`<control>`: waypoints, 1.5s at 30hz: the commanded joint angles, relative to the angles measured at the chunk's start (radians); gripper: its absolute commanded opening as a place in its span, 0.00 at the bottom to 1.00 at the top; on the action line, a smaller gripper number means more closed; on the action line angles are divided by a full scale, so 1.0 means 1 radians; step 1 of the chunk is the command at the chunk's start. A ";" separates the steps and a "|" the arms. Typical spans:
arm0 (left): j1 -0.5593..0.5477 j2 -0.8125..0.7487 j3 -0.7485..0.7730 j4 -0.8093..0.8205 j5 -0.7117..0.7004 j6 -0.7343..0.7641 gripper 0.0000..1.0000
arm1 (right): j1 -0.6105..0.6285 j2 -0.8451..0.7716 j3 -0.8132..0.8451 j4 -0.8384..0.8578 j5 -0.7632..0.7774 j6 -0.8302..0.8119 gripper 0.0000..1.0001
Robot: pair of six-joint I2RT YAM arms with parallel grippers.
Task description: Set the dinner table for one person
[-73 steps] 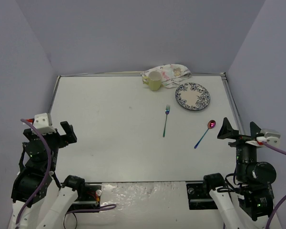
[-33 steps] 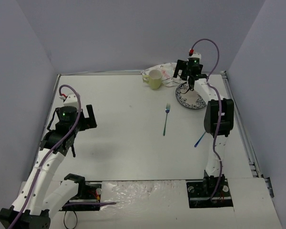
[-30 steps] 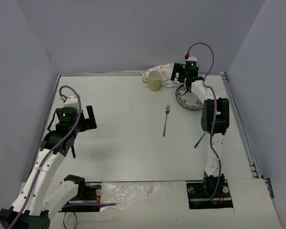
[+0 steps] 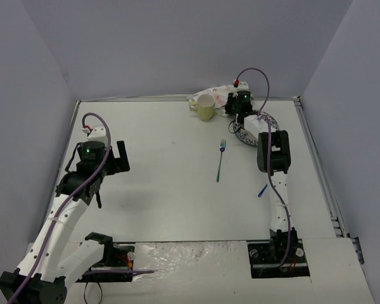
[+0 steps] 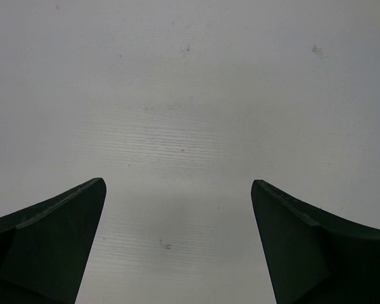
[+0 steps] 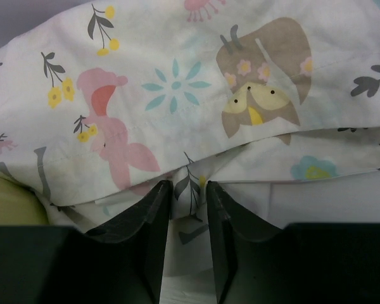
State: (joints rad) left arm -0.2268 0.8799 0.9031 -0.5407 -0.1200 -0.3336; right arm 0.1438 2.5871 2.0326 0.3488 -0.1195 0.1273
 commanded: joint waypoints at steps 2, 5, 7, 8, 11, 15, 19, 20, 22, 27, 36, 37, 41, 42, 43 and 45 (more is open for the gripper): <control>0.009 0.002 0.026 0.042 0.000 0.005 0.97 | -0.001 -0.054 0.042 0.096 0.044 -0.034 0.05; 0.009 0.001 0.026 0.042 -0.001 0.005 0.97 | -0.001 -0.104 0.033 0.115 0.079 -0.067 0.00; 0.009 -0.003 0.026 0.042 0.001 0.006 0.97 | -0.001 -0.156 0.026 0.125 0.098 -0.086 0.00; 0.009 -0.004 0.026 0.042 0.002 0.005 0.97 | -0.001 -0.182 0.021 0.132 0.112 -0.106 0.00; 0.009 -0.013 0.025 0.045 0.003 0.005 0.97 | -0.001 -0.283 0.011 0.143 0.161 -0.151 0.00; 0.009 -0.029 0.023 0.047 0.007 0.005 0.97 | 0.005 -0.464 -0.026 0.152 0.209 -0.217 0.00; 0.008 -0.044 0.022 0.052 0.006 0.005 0.97 | 0.024 -0.644 -0.093 0.112 0.211 -0.254 0.00; 0.007 -0.047 0.022 0.053 0.006 0.005 0.97 | 0.032 -0.680 -0.103 0.086 0.204 -0.260 0.00; 0.007 -0.058 0.023 0.052 0.007 0.002 0.97 | 0.059 -0.747 -0.122 0.011 0.183 -0.266 0.00; -0.001 -0.088 0.034 0.047 0.035 -0.027 0.97 | 0.140 -0.980 -0.270 -0.128 0.153 -0.259 0.00; -0.009 -0.172 0.123 -0.057 0.068 -0.044 0.97 | 0.348 -1.160 -0.353 -0.249 -0.083 -0.111 0.00; -0.009 -0.182 0.130 -0.067 0.068 -0.043 0.97 | 0.386 -1.148 -0.341 -0.253 -0.117 -0.096 0.00; -0.009 -0.230 0.161 -0.110 0.057 -0.041 0.97 | 0.501 -1.091 -0.260 -0.264 -0.266 -0.071 0.00; -0.009 -0.239 0.168 -0.125 0.052 -0.038 0.97 | 0.520 -1.082 -0.241 -0.264 -0.293 -0.064 0.00; -0.008 -0.249 0.176 -0.139 0.046 -0.036 0.97 | 0.539 -1.073 -0.223 -0.264 -0.320 -0.057 0.00; -0.008 -0.276 0.195 -0.161 0.037 -0.033 0.97 | 0.577 -1.067 -0.207 -0.256 -0.337 -0.052 0.00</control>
State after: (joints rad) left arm -0.2298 0.6400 1.0256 -0.6709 -0.0609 -0.3618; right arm 0.6549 1.5178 1.7327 0.0109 -0.3099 0.0327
